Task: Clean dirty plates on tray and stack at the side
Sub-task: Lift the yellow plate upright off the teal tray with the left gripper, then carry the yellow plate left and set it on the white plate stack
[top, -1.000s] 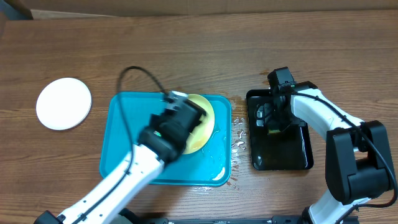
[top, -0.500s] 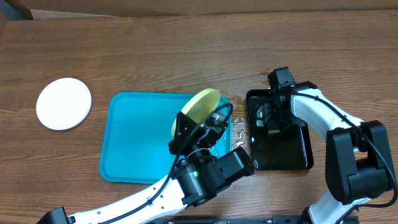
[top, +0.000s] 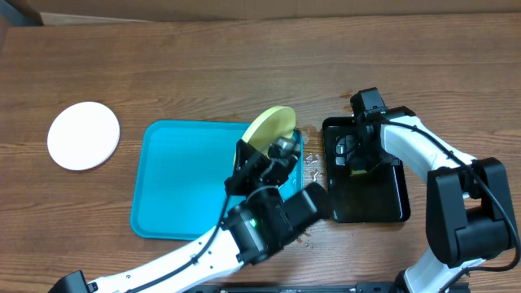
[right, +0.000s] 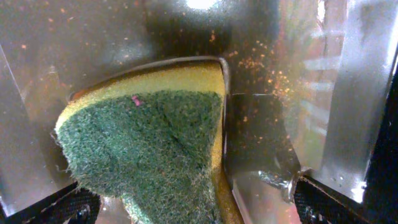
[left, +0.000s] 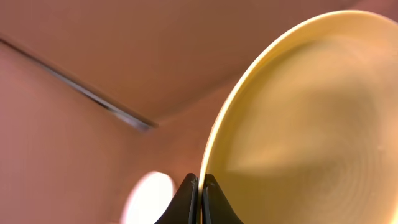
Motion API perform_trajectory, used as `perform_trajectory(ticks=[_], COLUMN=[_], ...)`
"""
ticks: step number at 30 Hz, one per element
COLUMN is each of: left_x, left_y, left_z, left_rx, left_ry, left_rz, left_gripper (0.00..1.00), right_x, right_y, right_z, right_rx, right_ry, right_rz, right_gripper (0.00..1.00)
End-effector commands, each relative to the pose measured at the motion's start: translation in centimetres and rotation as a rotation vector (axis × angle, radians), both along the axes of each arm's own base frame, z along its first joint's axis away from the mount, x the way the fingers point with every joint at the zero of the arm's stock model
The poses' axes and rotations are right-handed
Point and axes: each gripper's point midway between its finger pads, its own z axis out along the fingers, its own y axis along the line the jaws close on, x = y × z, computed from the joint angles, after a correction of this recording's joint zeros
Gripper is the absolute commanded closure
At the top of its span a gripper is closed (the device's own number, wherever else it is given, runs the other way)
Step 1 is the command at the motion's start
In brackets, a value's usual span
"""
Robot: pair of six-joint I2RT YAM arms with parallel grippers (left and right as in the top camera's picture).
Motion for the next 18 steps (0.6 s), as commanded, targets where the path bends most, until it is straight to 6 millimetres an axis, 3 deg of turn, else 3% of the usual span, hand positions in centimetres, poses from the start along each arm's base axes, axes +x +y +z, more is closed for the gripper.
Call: perform_trajectory(ticks=[1,5,9,14,18], left_x=[2.1,5.1,8.3,9.6,7.8], left_y=[-1.6,0.1,5.8,17.3,27.7], left_z=[-3.1,-4.8,-5.9,-5.9,-6.3], left_rx=[-0.324,-0.631,-0.979,-1.2,-1.235], left_ry=[0.187,0.314,0.407,0.317,0.158], left_rz=[-0.076,-0.048,0.048,0.256,0.515], left_gripper=[0.96,0.96,0.96,0.96,0.96], right_x=[-0.2,-0.2,-0.2,-0.2,-0.2], right_y=[-0.3,-0.3,-0.3,-0.3,-0.3], right_z=[-0.3,-0.3,-0.3,-0.3,-0.3], right_rx=[-0.009,-0.009,-0.009,-0.009,-0.009], right_ry=[0.006,0.006,0.006,0.006,0.006], right_rz=[-0.008,-0.008,-0.008,-0.008,-0.008], right_gripper=[0.0,0.0,0.0,0.0,0.0])
